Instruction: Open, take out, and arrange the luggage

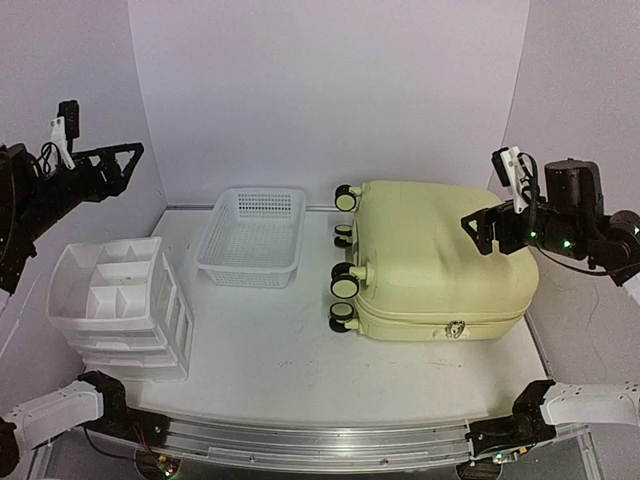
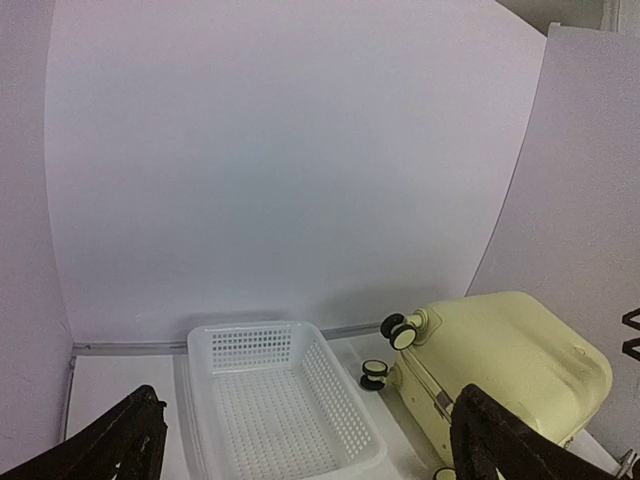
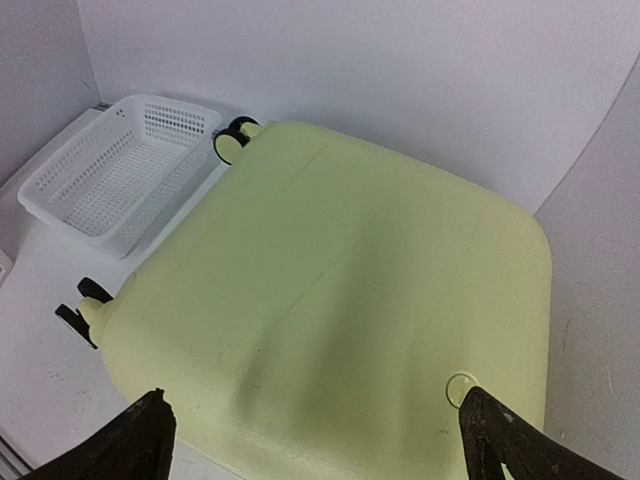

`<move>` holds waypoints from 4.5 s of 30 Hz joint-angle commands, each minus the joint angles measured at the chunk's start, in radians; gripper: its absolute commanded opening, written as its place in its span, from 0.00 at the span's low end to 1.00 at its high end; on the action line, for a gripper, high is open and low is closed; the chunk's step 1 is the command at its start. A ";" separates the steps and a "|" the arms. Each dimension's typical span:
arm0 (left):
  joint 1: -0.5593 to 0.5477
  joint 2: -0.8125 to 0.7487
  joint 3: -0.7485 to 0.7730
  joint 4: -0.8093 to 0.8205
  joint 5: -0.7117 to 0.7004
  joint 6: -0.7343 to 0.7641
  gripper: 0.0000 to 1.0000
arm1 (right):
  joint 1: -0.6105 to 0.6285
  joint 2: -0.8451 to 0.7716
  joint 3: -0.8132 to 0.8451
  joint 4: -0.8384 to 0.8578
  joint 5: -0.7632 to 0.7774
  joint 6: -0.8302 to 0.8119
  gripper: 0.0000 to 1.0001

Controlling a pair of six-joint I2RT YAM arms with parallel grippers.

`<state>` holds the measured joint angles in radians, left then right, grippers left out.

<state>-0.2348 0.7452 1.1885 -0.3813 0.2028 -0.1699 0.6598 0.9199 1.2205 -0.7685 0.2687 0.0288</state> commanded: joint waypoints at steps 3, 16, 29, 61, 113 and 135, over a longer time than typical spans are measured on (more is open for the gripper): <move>-0.060 0.102 0.022 -0.021 0.075 -0.043 0.99 | -0.135 -0.027 -0.011 -0.114 -0.002 0.080 0.98; -0.574 0.534 0.060 -0.050 -0.098 0.003 0.99 | -0.354 -0.062 -0.048 -0.292 -0.122 0.159 0.98; -0.912 0.946 0.199 0.013 -0.227 0.007 0.95 | -0.404 -0.096 -0.097 -0.365 -0.319 0.203 0.98; -0.774 1.143 0.433 -0.016 -0.356 -0.149 0.47 | -0.353 0.001 -0.158 -0.398 -0.635 0.245 0.98; -0.442 1.022 0.363 -0.033 0.081 -0.174 0.74 | 0.154 0.112 -0.180 -0.309 -0.022 0.474 0.98; -0.641 0.865 0.170 0.085 0.001 -0.150 0.98 | -0.782 0.315 0.006 -0.260 -0.968 0.250 0.98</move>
<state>-0.8845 1.6600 1.3769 -0.3454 0.2066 -0.3199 -0.0677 1.1988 1.2438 -1.1603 -0.2977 0.2684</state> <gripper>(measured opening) 0.975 0.984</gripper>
